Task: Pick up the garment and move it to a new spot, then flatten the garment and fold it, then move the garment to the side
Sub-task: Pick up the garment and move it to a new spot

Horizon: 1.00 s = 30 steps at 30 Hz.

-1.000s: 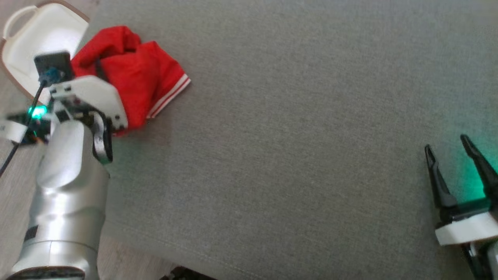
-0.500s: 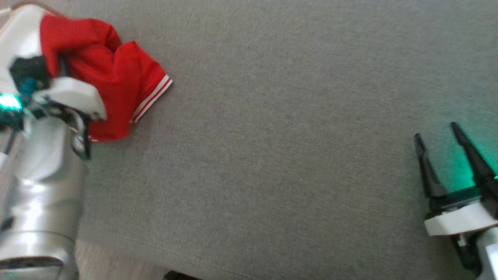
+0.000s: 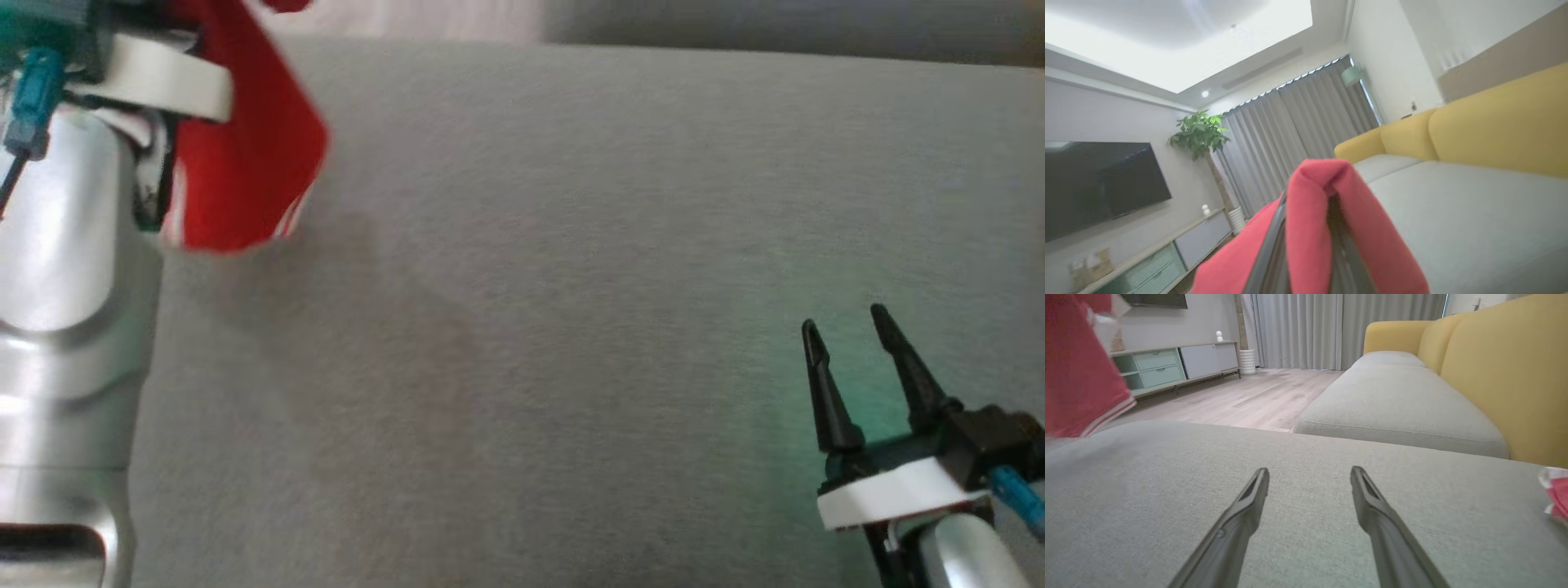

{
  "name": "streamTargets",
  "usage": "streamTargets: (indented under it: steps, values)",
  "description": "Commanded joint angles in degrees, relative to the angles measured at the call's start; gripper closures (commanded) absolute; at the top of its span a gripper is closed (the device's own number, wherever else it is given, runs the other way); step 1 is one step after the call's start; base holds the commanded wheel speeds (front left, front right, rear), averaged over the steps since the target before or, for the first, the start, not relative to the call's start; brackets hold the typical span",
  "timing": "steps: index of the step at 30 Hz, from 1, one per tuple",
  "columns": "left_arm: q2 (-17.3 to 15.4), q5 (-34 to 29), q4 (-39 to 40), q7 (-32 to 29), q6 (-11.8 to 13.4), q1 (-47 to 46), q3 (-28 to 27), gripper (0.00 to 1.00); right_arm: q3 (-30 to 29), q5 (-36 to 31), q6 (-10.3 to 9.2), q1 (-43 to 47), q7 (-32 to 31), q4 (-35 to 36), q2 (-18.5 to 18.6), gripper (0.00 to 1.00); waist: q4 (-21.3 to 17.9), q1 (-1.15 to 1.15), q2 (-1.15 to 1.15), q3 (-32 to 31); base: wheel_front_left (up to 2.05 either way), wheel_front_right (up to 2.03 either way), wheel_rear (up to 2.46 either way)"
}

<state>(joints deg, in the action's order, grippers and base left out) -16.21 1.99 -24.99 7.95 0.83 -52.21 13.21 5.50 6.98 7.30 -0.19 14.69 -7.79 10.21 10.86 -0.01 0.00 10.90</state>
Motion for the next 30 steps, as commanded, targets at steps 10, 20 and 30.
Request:
streamTargets:
  steps: [10,20,30]
  values:
    - [5.2,6.5,14.6,-3.2,-4.2,1.9,3.1,1.00,0.7,-0.9,0.19,2.3,0.3,3.7,-1.8,0.00,-18.9,0.01,0.00,-8.3,0.00,0.00,0.00]
    - [10.0,11.6,3.5,2.6,-2.6,15.6,4.4,1.00,1.0,-0.2,0.19,2.0,0.3,4.3,-3.5,0.00,-27.7,0.01,0.00,-5.5,0.00,0.00,0.00]
    - [10.5,9.5,-5.8,7.0,0.6,20.2,1.7,0.00,0.4,0.6,0.19,1.5,0.3,3.4,-4.2,0.00,-29.1,0.01,0.00,-3.0,0.00,0.00,0.00]
